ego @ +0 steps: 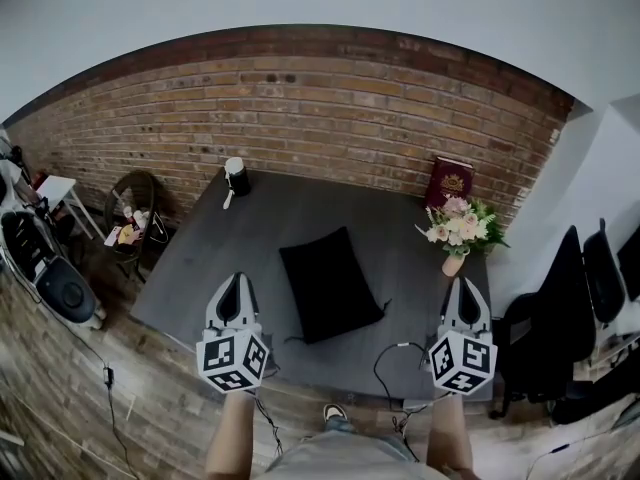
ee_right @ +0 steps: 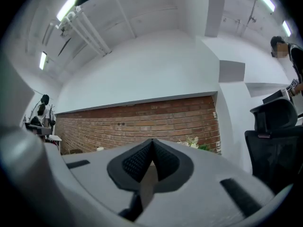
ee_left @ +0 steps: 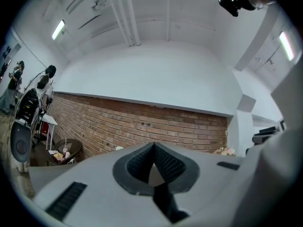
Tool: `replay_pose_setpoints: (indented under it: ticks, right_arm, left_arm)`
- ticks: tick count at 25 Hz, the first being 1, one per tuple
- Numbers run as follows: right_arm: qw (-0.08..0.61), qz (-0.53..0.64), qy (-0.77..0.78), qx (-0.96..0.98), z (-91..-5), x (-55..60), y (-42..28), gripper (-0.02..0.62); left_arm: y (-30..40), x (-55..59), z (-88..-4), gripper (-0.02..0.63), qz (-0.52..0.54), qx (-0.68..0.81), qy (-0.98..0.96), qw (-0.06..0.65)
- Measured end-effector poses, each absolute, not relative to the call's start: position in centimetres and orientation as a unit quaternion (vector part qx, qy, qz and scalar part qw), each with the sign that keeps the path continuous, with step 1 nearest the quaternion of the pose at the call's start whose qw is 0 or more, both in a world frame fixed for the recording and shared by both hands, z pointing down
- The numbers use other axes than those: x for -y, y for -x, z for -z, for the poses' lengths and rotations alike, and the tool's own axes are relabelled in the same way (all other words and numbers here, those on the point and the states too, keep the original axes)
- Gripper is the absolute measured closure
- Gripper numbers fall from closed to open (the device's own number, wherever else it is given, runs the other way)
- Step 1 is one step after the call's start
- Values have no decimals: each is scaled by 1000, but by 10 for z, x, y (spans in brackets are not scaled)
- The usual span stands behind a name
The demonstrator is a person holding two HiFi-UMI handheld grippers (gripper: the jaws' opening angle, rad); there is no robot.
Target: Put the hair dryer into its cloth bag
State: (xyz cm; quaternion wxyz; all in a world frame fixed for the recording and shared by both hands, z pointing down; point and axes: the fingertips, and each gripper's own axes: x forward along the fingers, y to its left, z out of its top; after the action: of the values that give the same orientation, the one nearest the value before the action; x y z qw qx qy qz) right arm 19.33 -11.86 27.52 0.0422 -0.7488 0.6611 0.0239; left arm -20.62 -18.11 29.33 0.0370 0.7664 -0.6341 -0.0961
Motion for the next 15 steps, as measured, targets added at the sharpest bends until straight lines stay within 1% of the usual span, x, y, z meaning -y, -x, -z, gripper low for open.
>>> replay_pose_setpoints:
  ticks: [15]
  right_arm:
    - [6,-28,743,-668,-285,121,-195,597]
  left_arm:
    - [187,180,-292,600,86,626,-774,33]
